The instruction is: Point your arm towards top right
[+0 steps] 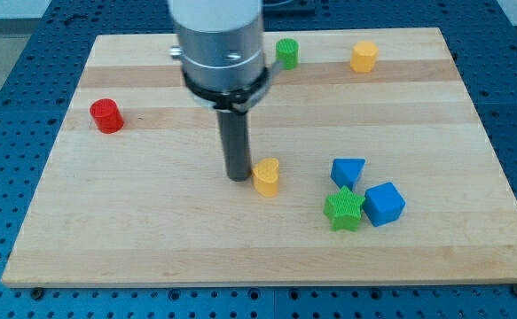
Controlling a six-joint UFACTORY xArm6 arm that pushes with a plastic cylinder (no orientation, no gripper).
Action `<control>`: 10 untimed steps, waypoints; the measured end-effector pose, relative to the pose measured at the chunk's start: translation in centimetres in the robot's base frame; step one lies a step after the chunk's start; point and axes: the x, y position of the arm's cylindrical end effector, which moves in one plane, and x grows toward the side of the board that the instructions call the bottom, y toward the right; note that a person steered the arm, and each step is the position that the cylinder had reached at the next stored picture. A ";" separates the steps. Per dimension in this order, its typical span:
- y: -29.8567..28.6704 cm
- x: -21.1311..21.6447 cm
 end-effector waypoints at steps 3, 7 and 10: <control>6.6 3.3; 9.1 -8.6; 25.9 -21.6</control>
